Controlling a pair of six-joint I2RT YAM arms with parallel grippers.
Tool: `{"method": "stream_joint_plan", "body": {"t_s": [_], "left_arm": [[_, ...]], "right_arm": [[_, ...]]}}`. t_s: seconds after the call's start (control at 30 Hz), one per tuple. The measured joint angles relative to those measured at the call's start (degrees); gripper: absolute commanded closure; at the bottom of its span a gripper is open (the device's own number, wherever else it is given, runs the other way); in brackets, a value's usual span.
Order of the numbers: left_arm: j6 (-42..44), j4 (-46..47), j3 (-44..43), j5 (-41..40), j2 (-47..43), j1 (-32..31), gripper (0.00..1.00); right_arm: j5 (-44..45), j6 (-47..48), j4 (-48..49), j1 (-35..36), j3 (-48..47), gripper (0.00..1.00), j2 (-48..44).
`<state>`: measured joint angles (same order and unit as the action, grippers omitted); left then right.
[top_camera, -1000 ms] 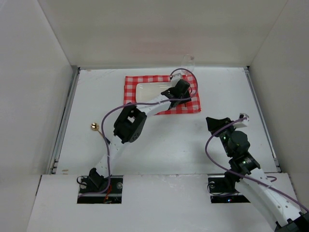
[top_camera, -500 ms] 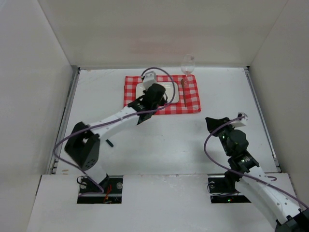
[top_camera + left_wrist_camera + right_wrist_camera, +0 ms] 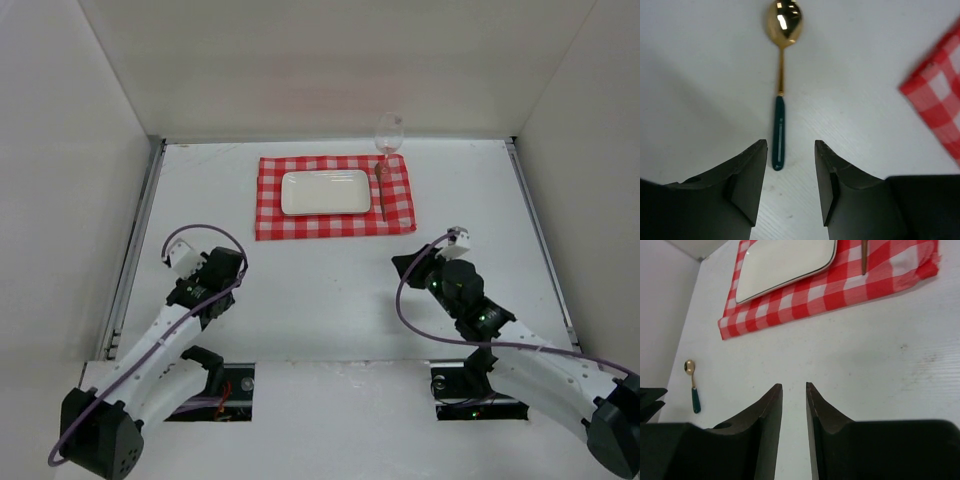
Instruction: Set the dinner table for one person
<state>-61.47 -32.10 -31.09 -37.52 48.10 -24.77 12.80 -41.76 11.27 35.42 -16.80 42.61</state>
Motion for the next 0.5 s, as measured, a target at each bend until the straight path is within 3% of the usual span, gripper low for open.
{"method": "stream_joint_plan", "body": {"t_s": [0.13, 0.5], "left_arm": [[-0.09, 0.09, 1.88, 3.04, 1.99, 3.85, 0.6], [1.16, 7.02, 3.74, 7.21, 12.22, 5.77, 0.62]], "right_arm": [[-0.17, 1.03, 0.85, 1.92, -0.5, 0.67, 1.07], [-0.22, 2.54, 2.51, 3.78, -1.18, 0.65, 3.3]]}}
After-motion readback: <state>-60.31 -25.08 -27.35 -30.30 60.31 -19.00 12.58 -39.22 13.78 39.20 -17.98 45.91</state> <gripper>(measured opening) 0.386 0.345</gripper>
